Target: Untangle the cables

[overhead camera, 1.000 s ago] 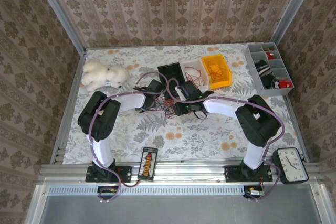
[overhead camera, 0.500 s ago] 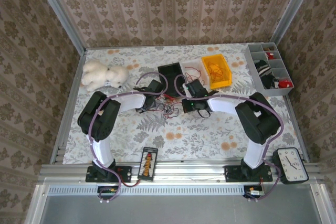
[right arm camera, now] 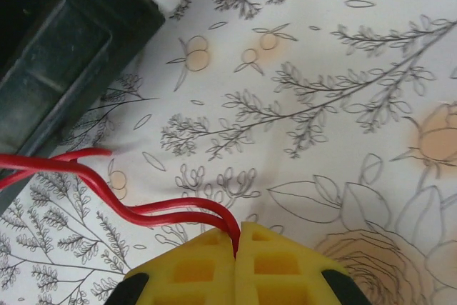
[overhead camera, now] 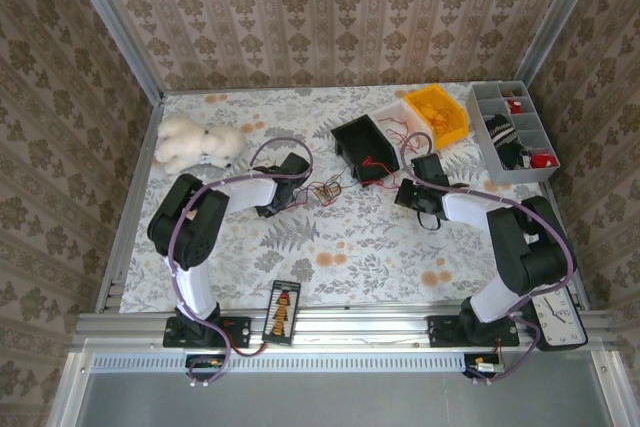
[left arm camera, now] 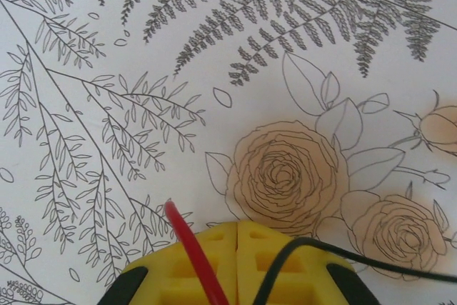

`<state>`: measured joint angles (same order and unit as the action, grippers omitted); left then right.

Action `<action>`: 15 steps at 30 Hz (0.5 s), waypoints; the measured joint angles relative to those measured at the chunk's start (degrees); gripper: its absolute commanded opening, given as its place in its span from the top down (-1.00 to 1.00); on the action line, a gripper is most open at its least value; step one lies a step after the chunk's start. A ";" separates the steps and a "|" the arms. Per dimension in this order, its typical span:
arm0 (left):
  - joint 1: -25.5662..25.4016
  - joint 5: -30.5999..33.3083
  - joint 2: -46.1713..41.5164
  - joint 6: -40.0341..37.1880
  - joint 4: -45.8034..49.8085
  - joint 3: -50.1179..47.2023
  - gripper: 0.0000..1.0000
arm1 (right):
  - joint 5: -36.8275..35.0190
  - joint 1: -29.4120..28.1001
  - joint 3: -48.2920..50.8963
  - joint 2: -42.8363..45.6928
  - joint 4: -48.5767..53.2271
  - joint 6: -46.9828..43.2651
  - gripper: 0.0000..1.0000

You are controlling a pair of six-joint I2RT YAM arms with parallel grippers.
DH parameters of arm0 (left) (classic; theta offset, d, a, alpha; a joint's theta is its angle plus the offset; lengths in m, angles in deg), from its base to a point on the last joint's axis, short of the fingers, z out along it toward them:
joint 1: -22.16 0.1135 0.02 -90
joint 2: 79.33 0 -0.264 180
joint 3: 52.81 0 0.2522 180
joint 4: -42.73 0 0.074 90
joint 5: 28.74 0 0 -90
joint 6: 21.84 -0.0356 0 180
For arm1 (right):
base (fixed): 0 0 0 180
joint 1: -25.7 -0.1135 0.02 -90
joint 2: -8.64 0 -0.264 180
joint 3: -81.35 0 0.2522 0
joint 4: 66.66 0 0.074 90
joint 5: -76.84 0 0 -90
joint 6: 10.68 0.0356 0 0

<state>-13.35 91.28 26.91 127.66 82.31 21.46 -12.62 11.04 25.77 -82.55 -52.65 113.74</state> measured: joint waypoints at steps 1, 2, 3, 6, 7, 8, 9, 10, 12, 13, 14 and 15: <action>0.02 0.00 0.00 0.31 0.07 0.00 1.00 | 0.04 0.04 0.13 0.07 -0.13 0.35 1.00; 0.02 0.00 0.00 0.50 0.11 0.00 1.00 | 0.09 0.04 0.17 0.07 -0.31 0.44 1.00; 0.02 0.00 0.00 0.52 0.13 0.02 1.00 | 0.24 0.04 0.17 0.07 -0.39 0.44 1.00; 0.04 0.02 0.07 0.55 0.76 0.33 1.00 | 1.70 -0.37 0.17 0.04 -0.57 -0.09 1.00; 0.11 0.02 0.11 0.55 0.92 0.39 1.00 | 2.25 -0.92 0.15 0.02 -0.55 -0.81 1.00; 0.15 0.00 0.15 0.52 1.05 0.52 1.00 | 2.82 -1.79 0.02 0.02 -0.46 -1.64 1.00; 0.22 -0.02 0.17 0.52 1.05 0.55 1.00 | 3.10 -2.84 -0.22 0.00 -0.28 -2.60 1.00; 0.26 -0.04 0.17 0.52 1.05 0.55 1.00 | 3.30 -4.24 -0.63 -0.02 -0.15 -3.69 1.00; 0.28 -0.07 0.17 0.46 1.01 0.55 1.00 | 3.19 -7.52 -2.25 -0.02 0.85 -6.21 1.00; 0.28 -0.13 0.15 0.13 0.94 0.52 1.00 | 2.82 -9.49 -3.34 -0.02 1.55 -7.69 1.00; 0.28 -0.17 0.15 -0.42 0.76 0.52 1.00 | 2.40 -11.26 -4.33 -0.02 1.81 -9.07 1.00; 0.28 -0.20 0.09 -0.94 0.55 0.37 1.00 | 1.90 -12.61 -5.01 -0.02 1.90 -10.16 1.00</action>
<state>-13.07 91.08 27.00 126.72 82.86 21.83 -10.72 -1.57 20.76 -82.58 -50.74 103.57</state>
